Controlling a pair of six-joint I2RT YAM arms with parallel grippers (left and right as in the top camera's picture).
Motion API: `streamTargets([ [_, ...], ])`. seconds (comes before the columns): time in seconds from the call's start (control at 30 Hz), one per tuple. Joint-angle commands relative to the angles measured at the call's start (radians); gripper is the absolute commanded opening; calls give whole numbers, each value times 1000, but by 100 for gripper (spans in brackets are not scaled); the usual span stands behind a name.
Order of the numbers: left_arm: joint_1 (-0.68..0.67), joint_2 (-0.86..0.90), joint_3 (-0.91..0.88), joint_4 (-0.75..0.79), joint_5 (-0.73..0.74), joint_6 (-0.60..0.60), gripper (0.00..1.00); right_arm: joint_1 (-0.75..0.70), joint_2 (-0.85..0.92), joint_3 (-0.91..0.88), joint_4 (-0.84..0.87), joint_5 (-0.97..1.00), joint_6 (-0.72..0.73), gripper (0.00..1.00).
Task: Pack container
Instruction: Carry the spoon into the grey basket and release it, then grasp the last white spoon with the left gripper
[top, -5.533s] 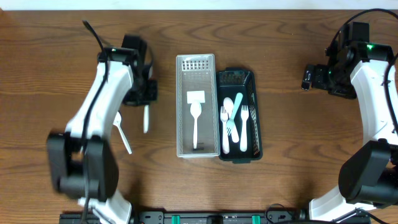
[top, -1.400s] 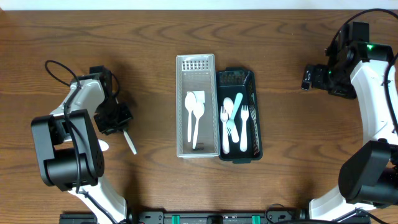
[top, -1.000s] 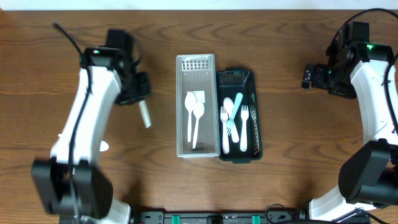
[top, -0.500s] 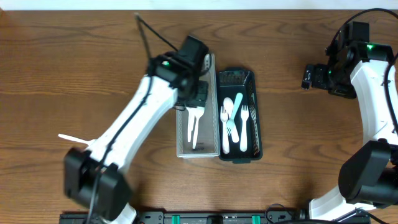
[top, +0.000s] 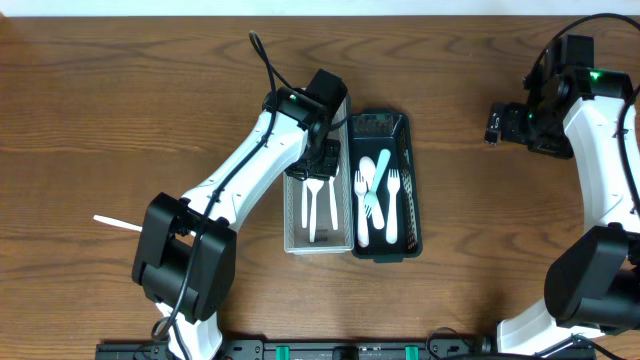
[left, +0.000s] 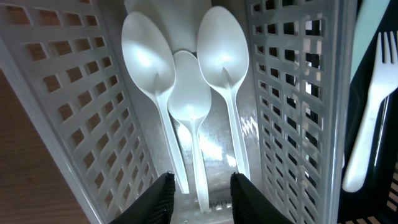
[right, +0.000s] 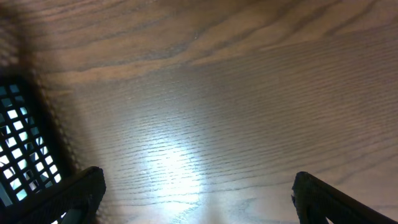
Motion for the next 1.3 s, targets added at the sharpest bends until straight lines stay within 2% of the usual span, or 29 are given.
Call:
streamTargets([
  [0.0,1,-33,2,-6,-32,22,33,6,8,-3,0,-3,-10,99],
  [0.17,13,-135,49,-58,-266,-5,35,6,8,-3,-3,-4,-10,99],
  [0.27,76,-245,59,-80,-383,-131,61,6,8,-3,-10,-3,-10,99],
  [0.33,161,-326,59,-103,-395,-235,73,6,8,-3,-15,-3,-10,99],
  [0.43,322,-420,59,-163,-395,-409,99,6,8,-3,-20,-3,-10,99],
  [0.6,618,-488,34,-269,-394,-611,98,6,8,-3,-23,-3,-10,99],
  [0.73,810,-478,-44,-263,-374,-646,98,6,8,-3,-23,-3,-10,99],
  [0.83,926,-453,-137,-208,-298,-645,98,6,8,-3,-23,-3,-10,99],
  [0.97,1036,-405,-279,-89,-204,-582,98,6,8,-3,-24,-3,-10,99],
  [1.1,1097,-347,-406,42,-130,-497,98,6,8,-3,-27,-3,-10,99],
  [1.27,1114,-277,-490,134,-130,-448,98,6,8,-3,-32,-3,-10,99],
])
